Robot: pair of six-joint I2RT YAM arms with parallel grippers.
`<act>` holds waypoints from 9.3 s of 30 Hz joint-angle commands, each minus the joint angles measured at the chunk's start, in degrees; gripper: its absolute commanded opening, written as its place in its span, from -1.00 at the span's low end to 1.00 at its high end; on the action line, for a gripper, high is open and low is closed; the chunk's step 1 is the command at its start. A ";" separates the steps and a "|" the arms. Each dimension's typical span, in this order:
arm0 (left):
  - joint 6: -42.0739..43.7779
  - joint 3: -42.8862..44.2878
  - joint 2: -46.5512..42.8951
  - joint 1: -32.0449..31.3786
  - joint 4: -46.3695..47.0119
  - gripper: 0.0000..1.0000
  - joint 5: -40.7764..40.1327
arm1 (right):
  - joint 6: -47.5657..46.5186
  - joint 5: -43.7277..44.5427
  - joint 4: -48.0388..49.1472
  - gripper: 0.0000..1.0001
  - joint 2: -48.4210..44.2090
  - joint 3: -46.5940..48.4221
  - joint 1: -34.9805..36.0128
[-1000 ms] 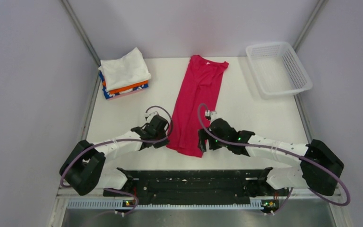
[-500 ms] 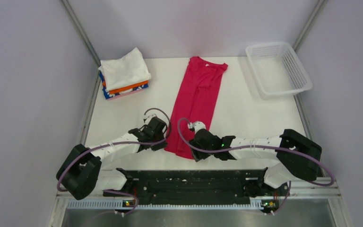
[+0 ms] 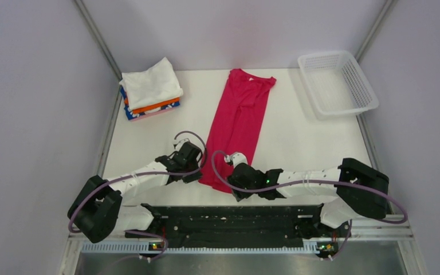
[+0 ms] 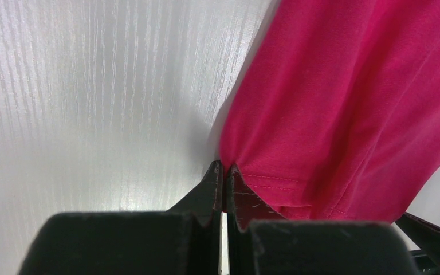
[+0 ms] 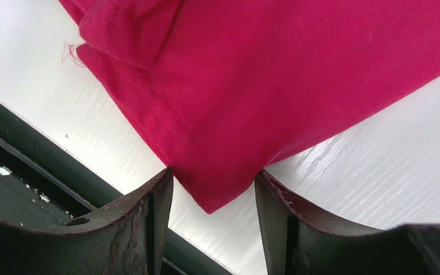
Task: Fold and stack the t-shirts
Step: Grab the bottom of the folded rectangular tshirt with both arms, then fold the folded rectangular tshirt in 1/3 of the way, then grab one side of the 2/3 rectangular tshirt with both arms, then fold the long partially folded tshirt into a neat square, then put the neatly folded tshirt into the corner of the board with the left arm
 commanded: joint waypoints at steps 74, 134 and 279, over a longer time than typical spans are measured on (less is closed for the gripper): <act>23.48 57.33 42.94 14.84 4.36 -0.83 11.72 | -18.55 -9.35 6.90 -0.70 14.73 21.91 -37.11; 13.95 25.30 24.54 18.58 9.49 0.43 17.31 | -22.13 -23.68 16.05 0.97 4.22 13.87 -33.24; 22.34 34.58 31.41 17.01 10.95 0.98 34.10 | 11.20 -39.57 32.20 0.97 3.55 0.63 -36.10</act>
